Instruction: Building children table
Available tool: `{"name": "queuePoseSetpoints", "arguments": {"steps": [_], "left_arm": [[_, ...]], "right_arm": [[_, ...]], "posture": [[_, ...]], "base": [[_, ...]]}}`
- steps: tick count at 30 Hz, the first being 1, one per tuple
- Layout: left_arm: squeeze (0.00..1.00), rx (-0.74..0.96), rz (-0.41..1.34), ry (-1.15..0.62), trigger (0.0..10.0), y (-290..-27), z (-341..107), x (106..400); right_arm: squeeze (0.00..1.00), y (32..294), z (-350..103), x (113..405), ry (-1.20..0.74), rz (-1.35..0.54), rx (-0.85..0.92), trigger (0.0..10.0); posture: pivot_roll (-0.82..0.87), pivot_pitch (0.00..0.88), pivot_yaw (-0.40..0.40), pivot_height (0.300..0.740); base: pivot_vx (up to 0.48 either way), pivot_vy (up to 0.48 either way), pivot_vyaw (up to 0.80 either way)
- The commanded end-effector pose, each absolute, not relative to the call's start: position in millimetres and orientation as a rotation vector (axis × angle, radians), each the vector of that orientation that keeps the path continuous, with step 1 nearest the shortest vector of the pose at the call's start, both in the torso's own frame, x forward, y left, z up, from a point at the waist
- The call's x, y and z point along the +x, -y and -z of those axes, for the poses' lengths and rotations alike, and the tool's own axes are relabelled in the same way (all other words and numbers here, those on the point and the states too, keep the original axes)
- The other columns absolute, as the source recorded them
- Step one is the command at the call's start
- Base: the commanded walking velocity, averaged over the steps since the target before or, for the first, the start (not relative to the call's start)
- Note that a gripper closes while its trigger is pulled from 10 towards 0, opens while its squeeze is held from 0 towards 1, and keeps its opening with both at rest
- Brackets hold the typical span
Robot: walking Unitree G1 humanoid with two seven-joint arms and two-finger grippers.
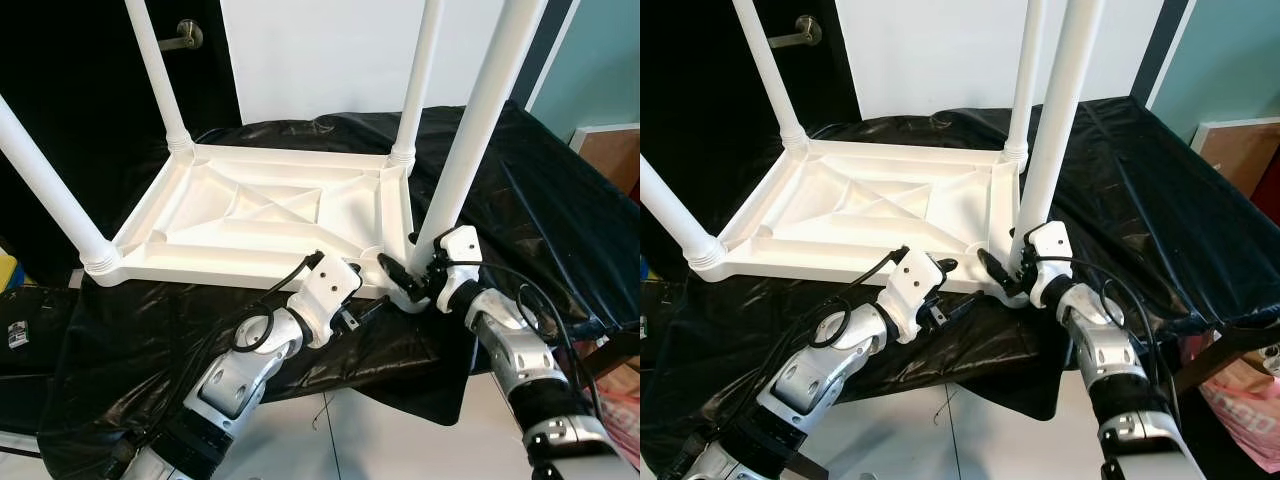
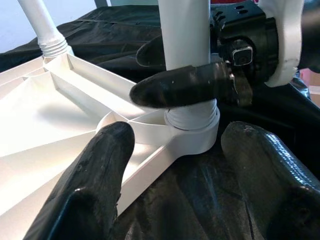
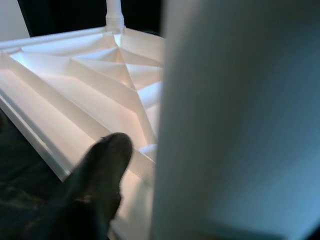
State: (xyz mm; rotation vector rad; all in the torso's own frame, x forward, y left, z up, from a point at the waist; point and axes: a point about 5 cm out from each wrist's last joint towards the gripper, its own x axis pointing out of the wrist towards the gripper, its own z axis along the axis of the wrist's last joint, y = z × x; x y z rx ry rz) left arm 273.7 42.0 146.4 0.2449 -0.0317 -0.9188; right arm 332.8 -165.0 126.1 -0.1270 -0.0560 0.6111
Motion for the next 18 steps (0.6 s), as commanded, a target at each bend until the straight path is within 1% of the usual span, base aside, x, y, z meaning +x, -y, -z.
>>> {"name": "queuePoseSetpoints", "arguments": {"steps": [1,7,8,10,11,12,13,14,18], "left_arm": [[0.0,0.263,1.03,0.02,10.0,-38,-144,269],[0.0,0.261,1.028,0.018,10.0,-39,-143,267],[0.0,0.259,1.028,0.014,10.0,-39,-143,267],[0.0,0.257,1.028,0.009,10.0,-40,-142,266],[0.0,0.258,1.029,0.008,10.0,-40,-142,266],[0.0,0.258,1.029,0.008,10.0,-40,-142,266],[0.0,0.262,1.029,0.009,10.0,-40,-142,266],[0.0,0.262,1.029,0.009,10.0,-40,-142,266],[0.0,0.262,1.029,0.012,10.0,-39,-141,264]], "right_arm": [[0.0,160,-121,333,0.03,-0.647,-0.14,0.0],[0.0,162,-115,332,0.002,-0.654,-0.133,0.0],[0.0,162,-113,330,-0.006,-0.653,-0.128,4.4],[0.0,161,-110,329,-0.015,-0.652,-0.125,4.4],[0.0,161,-108,329,-0.023,-0.629,-0.126,10.0],[0.0,161,-108,329,-0.023,-0.629,-0.126,10.0],[0.0,160,-105,330,-0.037,-0.571,-0.13,10.0],[0.0,160,-105,330,-0.037,-0.571,-0.13,10.0],[0.0,155,-104,330,-0.032,-0.437,-0.093,10.0]], "posture": [[0.01,0.0,-0.02,0.74],[0.02,0.0,-0.017,0.74],[0.01,0.0,-0.016,0.74],[0.01,0.0,-0.016,0.74],[0.01,0.0,-0.015,0.74],[0.01,0.0,-0.015,0.74],[0.0,0.0,-0.014,0.74],[0.0,0.0,-0.014,0.74],[0.0,0.0,-0.012,0.74]], "base": [[0.0,0.0,0.0],[0.0,0.0,0.0],[0.0,0.0,0.0],[0.0,0.0,0.0],[0.0,0.0,0.0],[0.0,0.0,0.0],[0.0,0.0,0.0],[0.0,0.0,0.0],[0.0,0.0,0.0]]}}
